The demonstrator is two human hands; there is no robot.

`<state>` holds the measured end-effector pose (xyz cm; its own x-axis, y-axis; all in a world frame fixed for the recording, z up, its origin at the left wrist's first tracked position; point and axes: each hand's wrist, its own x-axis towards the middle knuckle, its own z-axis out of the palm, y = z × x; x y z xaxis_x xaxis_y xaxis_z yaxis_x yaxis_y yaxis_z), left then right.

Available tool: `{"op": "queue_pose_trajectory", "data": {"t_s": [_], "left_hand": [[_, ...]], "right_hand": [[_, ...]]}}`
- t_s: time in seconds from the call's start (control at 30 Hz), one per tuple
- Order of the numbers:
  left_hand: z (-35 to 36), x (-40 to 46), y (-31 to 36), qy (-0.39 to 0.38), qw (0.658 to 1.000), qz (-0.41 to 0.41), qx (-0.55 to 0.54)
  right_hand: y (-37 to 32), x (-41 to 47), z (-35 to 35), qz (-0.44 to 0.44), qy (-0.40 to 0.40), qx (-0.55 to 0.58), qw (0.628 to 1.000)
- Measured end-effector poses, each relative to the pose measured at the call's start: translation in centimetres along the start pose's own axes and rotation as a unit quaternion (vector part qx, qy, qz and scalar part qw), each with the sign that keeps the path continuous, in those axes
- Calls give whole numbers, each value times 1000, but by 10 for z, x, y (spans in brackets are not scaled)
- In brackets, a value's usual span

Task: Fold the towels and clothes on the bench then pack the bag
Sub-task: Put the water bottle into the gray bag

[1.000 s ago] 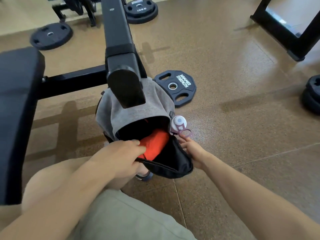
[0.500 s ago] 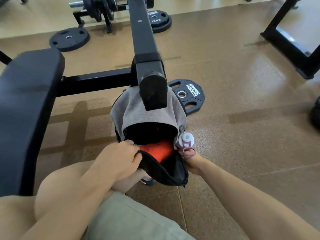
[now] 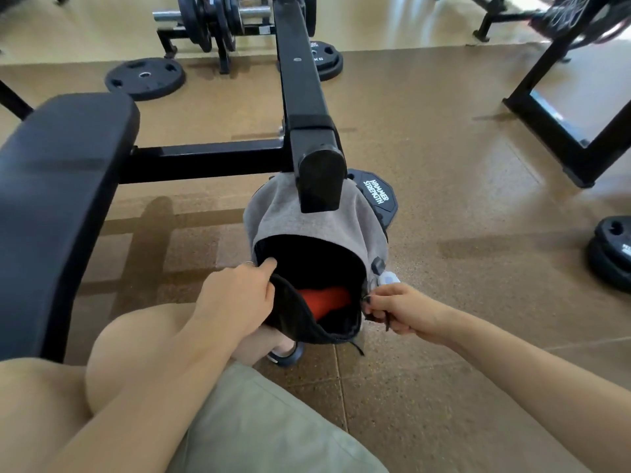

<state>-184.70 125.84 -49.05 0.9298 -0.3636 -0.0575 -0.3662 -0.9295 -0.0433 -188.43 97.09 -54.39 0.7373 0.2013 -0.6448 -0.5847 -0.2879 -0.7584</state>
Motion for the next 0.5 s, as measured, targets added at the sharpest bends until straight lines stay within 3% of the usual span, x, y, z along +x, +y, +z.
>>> {"op": "queue_pose_trajectory", "data": {"t_s": [0.2, 0.33, 0.43, 0.5], "left_hand": [[-11, -9, 10, 14, 998, 47, 48], [-17, -17, 28, 111, 983, 146, -23], [-27, -17, 55, 81, 969, 212, -101], [-29, -18, 73, 24, 966, 202, -160]], "right_hand": [[-52, -47, 8, -76, 14, 15, 997], [-68, -61, 15, -92, 59, 2, 994], [-68, -63, 22, -88, 93, -21, 992], [-67, -63, 24, -77, 105, 13, 991]]}}
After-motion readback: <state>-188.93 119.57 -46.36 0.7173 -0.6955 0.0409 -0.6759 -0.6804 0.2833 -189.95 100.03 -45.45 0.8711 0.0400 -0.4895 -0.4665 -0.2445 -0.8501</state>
